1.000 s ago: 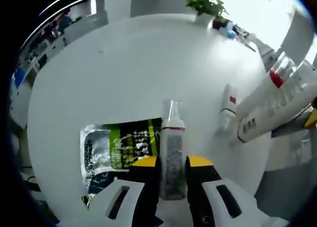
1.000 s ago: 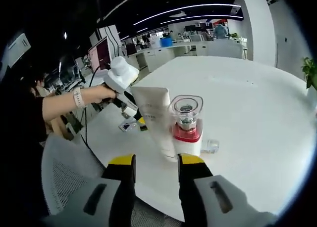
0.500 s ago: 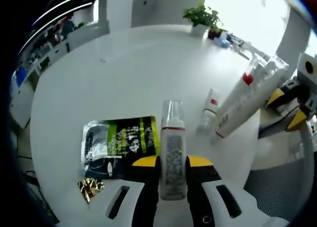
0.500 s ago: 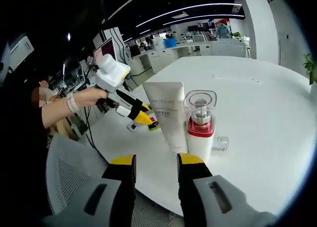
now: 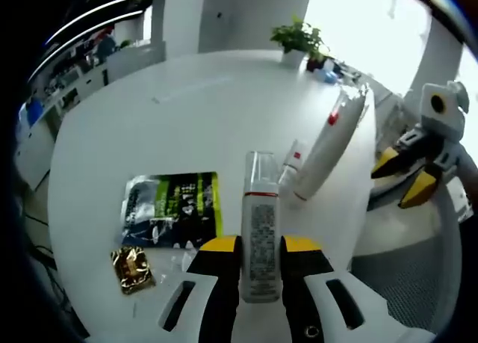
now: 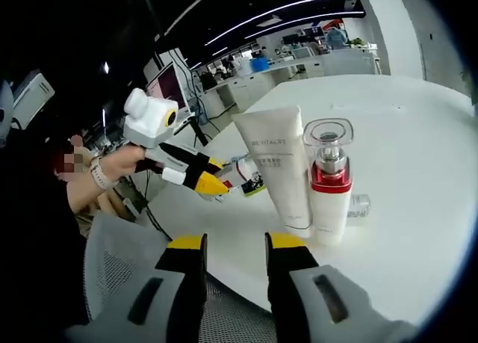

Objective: Arrange the skincare products in the storage area until every visible bottle or jar stands upright without overlapping.

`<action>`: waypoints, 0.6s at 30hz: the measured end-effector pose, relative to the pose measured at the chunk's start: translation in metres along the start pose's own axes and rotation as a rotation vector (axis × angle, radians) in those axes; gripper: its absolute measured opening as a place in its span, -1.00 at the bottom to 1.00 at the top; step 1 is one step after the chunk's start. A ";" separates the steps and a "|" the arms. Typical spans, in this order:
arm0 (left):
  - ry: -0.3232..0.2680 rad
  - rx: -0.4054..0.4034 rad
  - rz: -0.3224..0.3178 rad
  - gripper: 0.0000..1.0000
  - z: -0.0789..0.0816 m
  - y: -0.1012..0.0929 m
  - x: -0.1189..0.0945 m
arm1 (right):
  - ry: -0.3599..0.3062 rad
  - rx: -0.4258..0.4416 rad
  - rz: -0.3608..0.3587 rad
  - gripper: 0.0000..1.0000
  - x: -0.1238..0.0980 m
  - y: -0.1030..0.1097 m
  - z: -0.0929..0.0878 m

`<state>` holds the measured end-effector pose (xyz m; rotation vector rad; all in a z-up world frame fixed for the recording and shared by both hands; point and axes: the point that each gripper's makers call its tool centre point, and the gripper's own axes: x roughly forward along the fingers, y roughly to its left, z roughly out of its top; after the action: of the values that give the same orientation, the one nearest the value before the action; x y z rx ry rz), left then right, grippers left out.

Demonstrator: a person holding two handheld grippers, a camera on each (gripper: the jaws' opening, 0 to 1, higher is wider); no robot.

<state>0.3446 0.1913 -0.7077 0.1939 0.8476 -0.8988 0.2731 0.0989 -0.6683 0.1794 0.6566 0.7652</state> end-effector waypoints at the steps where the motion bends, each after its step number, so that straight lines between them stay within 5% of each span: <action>1: -0.001 -0.001 0.000 -0.68 -0.001 -0.001 -0.001 | -0.002 0.007 0.001 -0.36 0.000 0.001 0.000; 13: -0.074 -0.065 -0.022 -0.68 -0.007 -0.023 -0.020 | -0.075 0.137 0.085 -0.42 0.018 0.013 0.005; 18: -0.104 -0.093 -0.037 -0.67 -0.007 -0.032 -0.028 | -0.157 0.229 0.128 -0.44 0.024 0.016 0.018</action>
<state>0.3070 0.1912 -0.6865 0.0503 0.7964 -0.8939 0.2875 0.1278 -0.6600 0.4905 0.5858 0.7886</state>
